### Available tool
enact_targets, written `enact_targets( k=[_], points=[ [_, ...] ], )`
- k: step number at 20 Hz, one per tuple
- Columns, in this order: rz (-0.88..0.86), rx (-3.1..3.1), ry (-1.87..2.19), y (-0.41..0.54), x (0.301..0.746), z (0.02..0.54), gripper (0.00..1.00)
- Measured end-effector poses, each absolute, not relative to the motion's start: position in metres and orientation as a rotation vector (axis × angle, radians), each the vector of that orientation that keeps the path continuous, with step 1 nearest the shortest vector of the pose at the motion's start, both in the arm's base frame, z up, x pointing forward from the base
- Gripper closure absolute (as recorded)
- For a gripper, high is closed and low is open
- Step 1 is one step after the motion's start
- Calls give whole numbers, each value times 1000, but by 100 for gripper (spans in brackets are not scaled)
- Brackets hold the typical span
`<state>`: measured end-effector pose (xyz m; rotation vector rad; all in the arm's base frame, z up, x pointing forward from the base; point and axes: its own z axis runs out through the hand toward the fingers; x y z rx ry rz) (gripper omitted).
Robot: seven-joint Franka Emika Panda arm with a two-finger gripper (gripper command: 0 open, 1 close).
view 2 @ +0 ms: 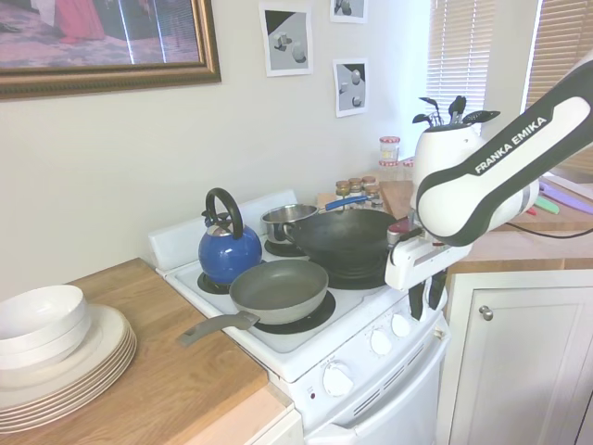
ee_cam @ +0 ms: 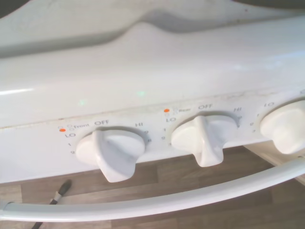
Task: Turn on the stove on the top right
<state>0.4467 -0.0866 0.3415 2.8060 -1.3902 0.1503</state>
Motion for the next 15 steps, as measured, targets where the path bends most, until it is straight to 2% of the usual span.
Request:
enact_targets(
  k=[15],
  points=[
    [166,2824,-1388,-88,450,355,0]
  ],
)
